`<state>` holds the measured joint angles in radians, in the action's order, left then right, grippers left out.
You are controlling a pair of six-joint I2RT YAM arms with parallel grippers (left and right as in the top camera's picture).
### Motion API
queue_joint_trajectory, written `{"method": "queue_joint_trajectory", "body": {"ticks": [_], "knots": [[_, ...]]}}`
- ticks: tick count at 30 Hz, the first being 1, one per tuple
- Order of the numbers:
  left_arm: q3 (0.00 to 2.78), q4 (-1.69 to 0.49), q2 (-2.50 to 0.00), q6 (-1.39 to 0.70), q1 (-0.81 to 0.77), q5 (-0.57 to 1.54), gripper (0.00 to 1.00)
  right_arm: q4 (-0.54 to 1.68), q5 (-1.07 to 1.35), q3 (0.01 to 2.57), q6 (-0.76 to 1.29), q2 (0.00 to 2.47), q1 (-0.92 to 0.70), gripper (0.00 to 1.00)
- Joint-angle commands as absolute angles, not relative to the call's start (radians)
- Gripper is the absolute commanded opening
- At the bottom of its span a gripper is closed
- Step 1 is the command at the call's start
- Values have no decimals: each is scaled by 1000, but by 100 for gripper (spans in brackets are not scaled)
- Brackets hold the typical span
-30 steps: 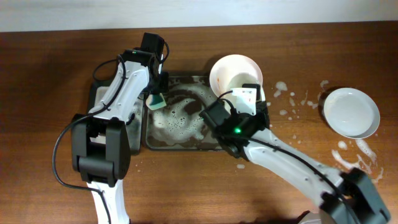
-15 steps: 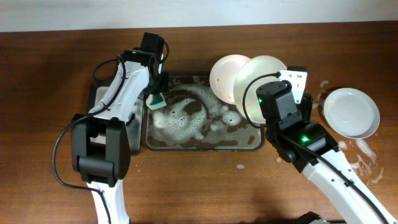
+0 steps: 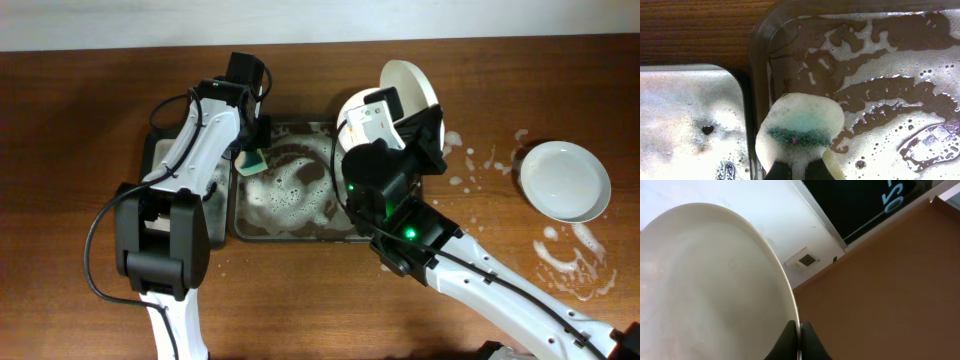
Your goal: Clean dirty plates on tray and stack at the side
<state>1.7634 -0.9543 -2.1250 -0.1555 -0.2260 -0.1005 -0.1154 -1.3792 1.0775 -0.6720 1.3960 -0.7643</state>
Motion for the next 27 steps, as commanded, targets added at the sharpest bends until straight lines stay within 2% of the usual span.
{"method": "queue_joint_trajectory", "body": {"ticks": [1,2,9,17,19,21,22,24,26,27], "knots": [[1763,-955,-2128,-167,-226,-93,0,-97,-1504,1094,-521,1389,-770,4],[1763,-955,-2128,-167,-226,-93,1,-97,-1516,1094,-459,1389,-773,4],[1763,-954,-2128,-167,-226,-93,0,-153,-1516,1094,-484,1394,-821,4],[1763,-949,-2128,-167,-226,-93,1,-147,-1557,1094,-485,1394,-801,4],[1763,-947,-2128,-167,-226,-93,1,-100,-1533,1089,-435,1396,-808,4],[1763,-948,-2128,-168,-226,-93,1,178,-1431,1081,-176,1396,-808,4],[1763,-949,-2128,-167,-226,-93,1,387,-1322,1081,-3,1396,-799,4],[1763,-948,-2128,-168,-226,-93,0,531,-1261,1081,154,1399,-796,4],[1763,-948,-2128,-167,-226,-93,0,442,-1409,1082,131,1393,-791,4],[1763,-951,-2128,-167,-226,-93,0,318,-1421,1087,9,1377,-791,4]]}}
